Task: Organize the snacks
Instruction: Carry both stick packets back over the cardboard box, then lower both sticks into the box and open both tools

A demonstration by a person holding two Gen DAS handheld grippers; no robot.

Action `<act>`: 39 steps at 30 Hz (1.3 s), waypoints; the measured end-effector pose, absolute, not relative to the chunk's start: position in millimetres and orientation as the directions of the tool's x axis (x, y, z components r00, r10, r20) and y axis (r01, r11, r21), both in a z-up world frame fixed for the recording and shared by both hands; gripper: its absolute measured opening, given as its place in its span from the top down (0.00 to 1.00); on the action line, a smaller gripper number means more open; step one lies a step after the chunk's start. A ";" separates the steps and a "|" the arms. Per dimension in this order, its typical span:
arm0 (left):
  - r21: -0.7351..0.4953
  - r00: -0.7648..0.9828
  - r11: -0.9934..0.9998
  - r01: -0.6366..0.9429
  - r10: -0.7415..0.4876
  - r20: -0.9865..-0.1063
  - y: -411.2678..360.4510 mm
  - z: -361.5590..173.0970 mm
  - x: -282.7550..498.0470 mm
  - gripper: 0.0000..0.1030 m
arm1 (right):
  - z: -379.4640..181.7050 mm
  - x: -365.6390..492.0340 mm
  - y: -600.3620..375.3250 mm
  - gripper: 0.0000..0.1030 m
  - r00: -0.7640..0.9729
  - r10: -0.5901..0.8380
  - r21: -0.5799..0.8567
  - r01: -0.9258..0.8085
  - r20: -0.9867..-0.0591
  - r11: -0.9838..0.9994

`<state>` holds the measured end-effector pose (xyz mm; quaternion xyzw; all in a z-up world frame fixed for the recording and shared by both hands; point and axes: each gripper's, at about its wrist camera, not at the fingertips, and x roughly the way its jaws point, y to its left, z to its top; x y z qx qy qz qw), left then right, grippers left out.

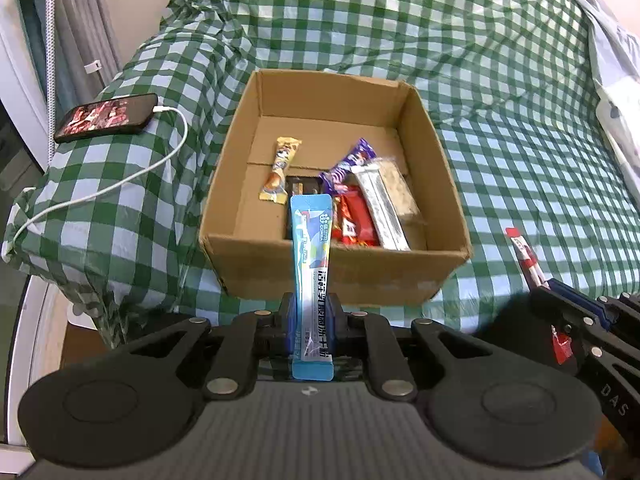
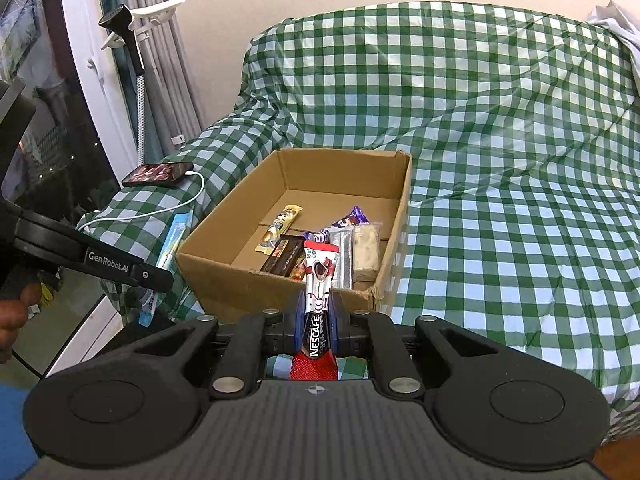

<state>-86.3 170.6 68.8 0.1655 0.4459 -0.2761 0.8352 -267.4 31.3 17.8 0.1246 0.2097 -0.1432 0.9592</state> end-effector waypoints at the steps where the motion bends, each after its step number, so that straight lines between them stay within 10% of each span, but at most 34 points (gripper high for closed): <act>1: 0.029 0.450 0.794 0.607 -0.314 -0.836 169.6 69.4 -82.0 0.85 | 18.5 -264.5 29.9 0.87 0.871 -0.222 0.177 0.326 -0.439 0.928; 39: 0.044 0.393 0.787 0.616 -0.259 -0.882 71.3 11.7 78.1 0.80 | 6.2 -81.9 -69.7 0.86 0.821 -0.190 0.174 0.328 -0.538 0.928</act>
